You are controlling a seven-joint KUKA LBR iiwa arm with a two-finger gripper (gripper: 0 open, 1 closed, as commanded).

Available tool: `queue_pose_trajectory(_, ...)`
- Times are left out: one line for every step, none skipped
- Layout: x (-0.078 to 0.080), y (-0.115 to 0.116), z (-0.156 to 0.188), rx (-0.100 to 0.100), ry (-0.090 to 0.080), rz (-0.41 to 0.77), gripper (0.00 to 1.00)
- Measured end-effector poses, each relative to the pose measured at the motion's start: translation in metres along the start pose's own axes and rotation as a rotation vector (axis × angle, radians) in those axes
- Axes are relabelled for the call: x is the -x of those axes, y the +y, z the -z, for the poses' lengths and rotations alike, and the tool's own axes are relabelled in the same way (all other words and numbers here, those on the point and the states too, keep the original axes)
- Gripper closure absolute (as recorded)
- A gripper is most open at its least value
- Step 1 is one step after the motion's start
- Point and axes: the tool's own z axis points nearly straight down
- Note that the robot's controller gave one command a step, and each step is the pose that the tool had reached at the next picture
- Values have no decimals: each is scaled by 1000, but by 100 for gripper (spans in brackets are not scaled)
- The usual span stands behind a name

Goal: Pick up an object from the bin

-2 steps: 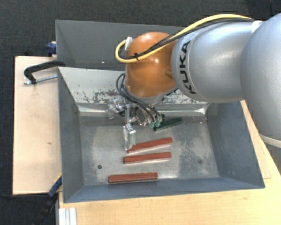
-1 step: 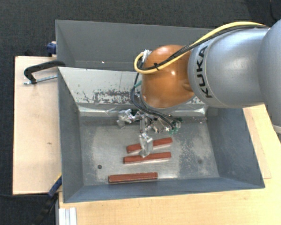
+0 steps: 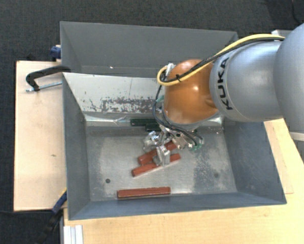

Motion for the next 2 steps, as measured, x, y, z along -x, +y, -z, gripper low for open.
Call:
queue_pose_trajectory(0, 0, 0, 0, -1, 0, 100)
queue_pose_trajectory(-8, -19, 118, -2, -13, 9, 100)
